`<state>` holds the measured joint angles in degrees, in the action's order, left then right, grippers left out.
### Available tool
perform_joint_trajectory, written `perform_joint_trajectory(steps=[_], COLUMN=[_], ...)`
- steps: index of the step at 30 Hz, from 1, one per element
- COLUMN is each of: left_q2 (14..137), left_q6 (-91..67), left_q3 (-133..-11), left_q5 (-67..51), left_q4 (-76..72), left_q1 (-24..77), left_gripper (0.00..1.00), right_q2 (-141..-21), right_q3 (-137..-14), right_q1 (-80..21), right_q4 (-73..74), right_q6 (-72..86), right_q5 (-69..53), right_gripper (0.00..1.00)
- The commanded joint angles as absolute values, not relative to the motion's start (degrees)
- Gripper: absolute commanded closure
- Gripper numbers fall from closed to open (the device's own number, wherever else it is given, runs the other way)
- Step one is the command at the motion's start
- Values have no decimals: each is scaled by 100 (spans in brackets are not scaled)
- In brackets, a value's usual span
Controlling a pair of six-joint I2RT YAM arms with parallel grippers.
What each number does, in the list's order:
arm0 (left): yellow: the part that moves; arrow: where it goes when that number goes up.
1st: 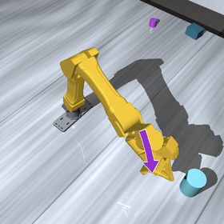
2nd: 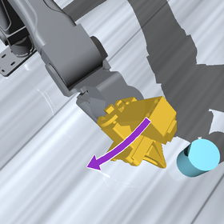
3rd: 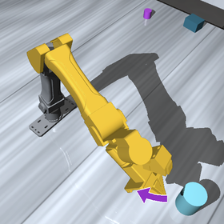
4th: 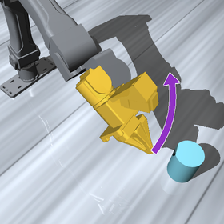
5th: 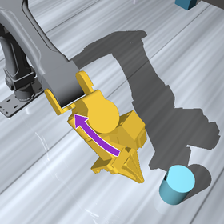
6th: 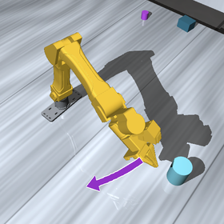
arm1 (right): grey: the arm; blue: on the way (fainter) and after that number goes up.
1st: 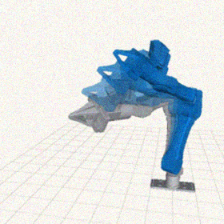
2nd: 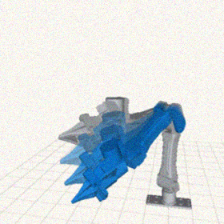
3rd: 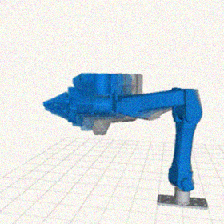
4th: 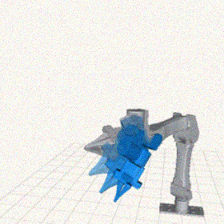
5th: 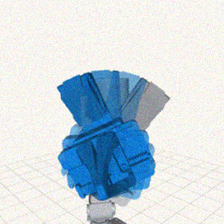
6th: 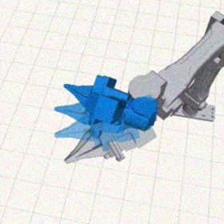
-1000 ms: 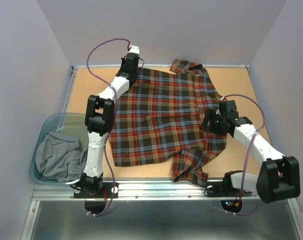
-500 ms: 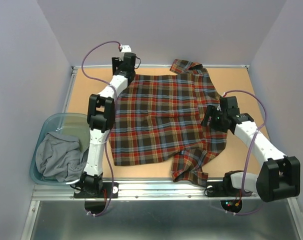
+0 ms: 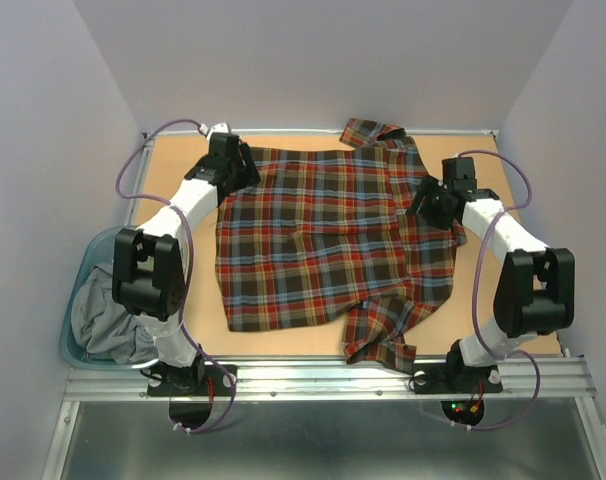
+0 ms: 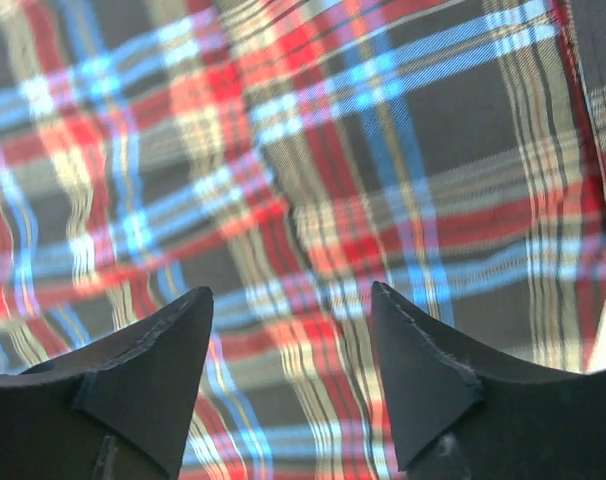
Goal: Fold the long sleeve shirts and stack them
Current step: Flatten the shirt out
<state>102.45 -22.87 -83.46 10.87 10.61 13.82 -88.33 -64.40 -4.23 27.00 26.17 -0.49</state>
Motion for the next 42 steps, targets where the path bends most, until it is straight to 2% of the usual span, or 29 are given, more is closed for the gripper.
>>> perform_joint_trajectory(steps=[1, 4, 7, 13, 20, 28, 33, 38, 42], left_q2=[9994, 9897, 9931, 10037, 10046, 9502, 9343, 8948, 8929], left_q6=[-2786, -2812, -2821, -3041, -3111, -2909, -2778, -2558, -2522], left_q3=[-7165, -6549, -6154, -5863, -5713, -5335, -5439, -5792, -5889], left_q5=[44, 35, -88, 413, 457, 510, 387, 35, -176], left_q4=[845, 643, 510, 624, 791, 1046, 1028, 818, 668], left_q1=[1415, 1415, 1415, 1389, 1274, 1274, 1283, 1415, 1573], left_gripper=[21, 21, 21, 21, 22, 21, 21, 20, 20], right_q2=[-9349, -9641, -9948, -10581, -10881, -10187, -9722, -9053, -8833], right_q3=[-6662, -6548, -6372, -6135, -5898, -5634, -5686, -5906, -5880], right_q1=[-62, 219, 500, 957, 1572, 1819, 1776, 1416, 678], right_q4=[1892, 1470, 1135, 1063, 1072, 1283, 1292, 1511, 1923], right_q6=[3085, 3312, 3515, 3893, 4166, 4184, 3728, 3112, 2822], right_q5=[-386, -571, -737, -932, -545, 226, -26, -588, -695], right_gripper=[34, 41, 45, 45, 45, 43, 39, 37, 37])
